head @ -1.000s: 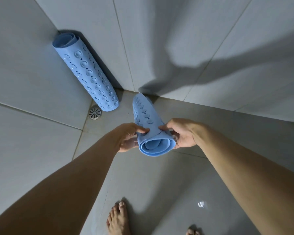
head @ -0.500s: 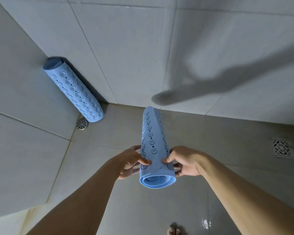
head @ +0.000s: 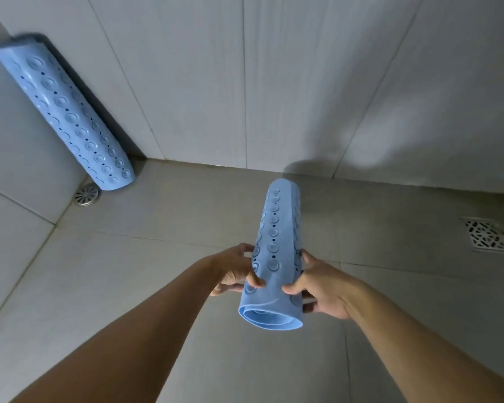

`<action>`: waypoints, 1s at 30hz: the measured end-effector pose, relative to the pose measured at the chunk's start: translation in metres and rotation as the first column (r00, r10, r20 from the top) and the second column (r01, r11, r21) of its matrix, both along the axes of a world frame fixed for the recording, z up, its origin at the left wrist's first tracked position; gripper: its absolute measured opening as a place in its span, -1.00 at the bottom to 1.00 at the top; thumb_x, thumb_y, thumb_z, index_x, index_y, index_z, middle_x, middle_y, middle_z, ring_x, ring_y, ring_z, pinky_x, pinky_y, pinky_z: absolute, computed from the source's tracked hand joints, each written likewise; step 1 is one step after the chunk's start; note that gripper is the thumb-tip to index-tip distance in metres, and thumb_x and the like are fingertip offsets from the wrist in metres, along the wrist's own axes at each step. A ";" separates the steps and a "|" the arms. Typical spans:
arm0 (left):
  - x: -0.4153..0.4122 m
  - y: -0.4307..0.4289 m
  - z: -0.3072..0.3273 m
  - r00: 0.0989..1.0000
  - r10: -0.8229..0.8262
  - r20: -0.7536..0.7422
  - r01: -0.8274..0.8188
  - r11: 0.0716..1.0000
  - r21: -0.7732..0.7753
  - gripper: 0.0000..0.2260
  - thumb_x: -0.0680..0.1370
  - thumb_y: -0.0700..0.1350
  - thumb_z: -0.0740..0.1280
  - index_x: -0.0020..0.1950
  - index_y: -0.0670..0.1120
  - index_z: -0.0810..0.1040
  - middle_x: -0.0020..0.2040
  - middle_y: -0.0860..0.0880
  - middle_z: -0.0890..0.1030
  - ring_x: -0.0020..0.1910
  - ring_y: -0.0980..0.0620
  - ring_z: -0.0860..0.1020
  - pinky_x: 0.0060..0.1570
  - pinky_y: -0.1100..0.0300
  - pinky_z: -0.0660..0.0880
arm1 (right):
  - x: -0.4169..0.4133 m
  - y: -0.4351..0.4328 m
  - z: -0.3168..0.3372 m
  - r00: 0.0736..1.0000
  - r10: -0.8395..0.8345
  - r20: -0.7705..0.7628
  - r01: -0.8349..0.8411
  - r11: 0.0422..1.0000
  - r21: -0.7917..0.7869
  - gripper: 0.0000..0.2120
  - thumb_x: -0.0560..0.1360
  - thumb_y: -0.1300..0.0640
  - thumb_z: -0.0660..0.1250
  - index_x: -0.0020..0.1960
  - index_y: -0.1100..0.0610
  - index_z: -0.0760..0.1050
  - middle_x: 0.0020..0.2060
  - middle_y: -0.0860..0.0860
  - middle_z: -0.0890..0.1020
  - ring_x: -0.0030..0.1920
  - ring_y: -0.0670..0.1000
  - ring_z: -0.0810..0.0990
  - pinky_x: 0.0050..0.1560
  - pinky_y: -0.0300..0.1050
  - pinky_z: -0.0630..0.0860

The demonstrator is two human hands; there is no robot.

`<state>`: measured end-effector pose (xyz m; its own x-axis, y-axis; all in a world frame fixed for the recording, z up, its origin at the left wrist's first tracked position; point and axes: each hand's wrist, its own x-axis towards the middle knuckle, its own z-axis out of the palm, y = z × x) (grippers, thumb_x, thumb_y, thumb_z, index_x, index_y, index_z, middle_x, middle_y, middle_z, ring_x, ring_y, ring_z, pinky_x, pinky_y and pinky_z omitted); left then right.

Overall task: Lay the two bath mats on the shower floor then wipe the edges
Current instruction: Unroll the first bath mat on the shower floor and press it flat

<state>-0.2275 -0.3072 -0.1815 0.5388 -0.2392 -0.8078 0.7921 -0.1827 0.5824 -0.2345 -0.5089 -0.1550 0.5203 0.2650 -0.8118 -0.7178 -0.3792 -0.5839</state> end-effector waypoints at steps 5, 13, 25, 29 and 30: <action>-0.012 -0.008 -0.037 0.994 -0.088 0.062 0.078 0.988 0.136 -0.28 0.35 -0.50 0.44 0.41 -0.03 0.34 0.15 -0.04 0.64 0.12 -0.02 0.62 0.09 0.08 0.61 | -0.021 0.000 -0.054 0.998 -0.006 0.064 0.006 1.000 -0.006 -0.31 0.42 0.43 0.42 0.30 -0.22 0.38 0.07 -0.12 0.69 0.11 0.02 0.65 0.06 0.09 0.63; -0.015 -0.008 -0.063 0.939 -0.275 0.208 0.199 0.924 0.326 -0.44 0.45 -0.43 0.43 0.40 -0.11 0.41 0.27 -0.03 0.55 0.19 -0.13 0.58 0.06 -0.07 0.63 | -0.018 0.015 -0.084 0.970 0.075 0.230 -0.063 0.996 -0.058 -0.16 0.44 0.43 0.36 0.51 -0.21 0.18 0.10 -0.15 0.61 0.08 -0.07 0.57 -0.05 -0.06 0.58; -0.025 -0.012 -0.069 0.971 -0.059 0.232 -0.021 0.945 0.326 -0.60 0.57 -0.09 0.11 0.40 -0.01 0.39 0.39 -0.08 0.47 0.34 -0.24 0.45 0.12 -0.31 0.53 | -0.025 0.041 -0.089 0.943 0.164 0.288 -0.084 0.959 -0.271 -0.26 0.56 0.16 0.21 0.60 -0.18 -0.06 0.29 0.08 0.52 0.15 0.11 0.58 0.09 0.04 0.59; -0.021 -0.011 -0.070 0.935 0.008 0.355 -0.167 0.892 0.421 -0.58 0.61 0.02 0.04 0.33 -0.15 0.48 0.31 -0.18 0.51 0.24 -0.27 0.50 0.15 -0.12 0.54 | -0.022 0.042 -0.121 0.904 0.206 0.375 -0.025 0.900 -0.435 -0.27 0.52 -0.15 0.14 0.61 0.03 0.00 0.47 0.15 0.36 0.36 0.19 0.45 0.37 0.09 0.41; -0.021 -0.012 -0.073 0.906 -0.046 0.421 -0.186 0.850 0.493 -0.59 0.63 -0.02 0.06 0.32 -0.21 0.51 0.29 -0.24 0.53 0.22 -0.28 0.52 0.16 -0.06 0.53 | -0.025 0.042 -0.122 0.895 0.202 0.397 0.013 0.879 -0.477 -0.26 0.51 -0.21 0.14 0.58 0.09 0.07 0.45 0.16 0.37 0.37 0.20 0.44 0.38 0.09 0.38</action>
